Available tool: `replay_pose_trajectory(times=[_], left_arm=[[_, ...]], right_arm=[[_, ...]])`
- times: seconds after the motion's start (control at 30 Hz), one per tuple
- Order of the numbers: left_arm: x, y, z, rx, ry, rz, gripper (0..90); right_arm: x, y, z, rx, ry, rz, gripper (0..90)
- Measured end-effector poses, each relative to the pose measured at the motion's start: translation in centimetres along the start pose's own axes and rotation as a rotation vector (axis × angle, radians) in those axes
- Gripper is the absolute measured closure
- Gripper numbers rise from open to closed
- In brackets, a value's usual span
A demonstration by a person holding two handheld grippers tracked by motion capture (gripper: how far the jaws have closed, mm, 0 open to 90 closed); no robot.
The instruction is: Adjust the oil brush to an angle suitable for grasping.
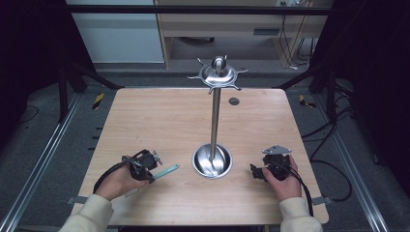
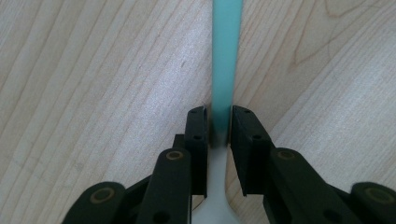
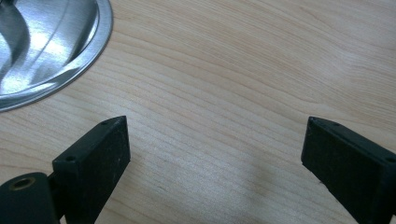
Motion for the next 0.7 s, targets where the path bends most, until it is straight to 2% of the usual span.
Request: replay_pose_trajectory(times=[0.2, 0.47, 0.53, 0.7], left_arm=[[0.0, -0.1, 0.1, -0.016, 0.001, -0.001, 80.3], [-0.1, 0.0, 0.2, -0.017, -0.002, -0.001, 81.4], [-0.1, 0.1, 0.3, -0.020, -0.002, 0.007, 81.5], [-0.1, 1.3, 0.6, -0.023, 0.009, 0.088, 81.5]], right_arm=[[0.0, 0.0, 0.0, 0.001, 0.000, -0.002, 8.6], [0.0, 0.0, 0.0, 0.000, -0.003, 0.001, 8.6], [0.0, 0.0, 0.0, 0.001, -0.003, 0.000, 8.6], [0.0, 0.0, 0.0, -0.001, 0.001, -0.002, 8.6]])
Point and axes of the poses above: each handheld gripper's, and its own axes: y roughly backward along the jaws, x roughly out of its top, z roughly to its right, the point moved 10 cm from there along -y, roughly forward along the jaws, and after that the axes turned 10 degrees about -x, right-handed, at the moved point
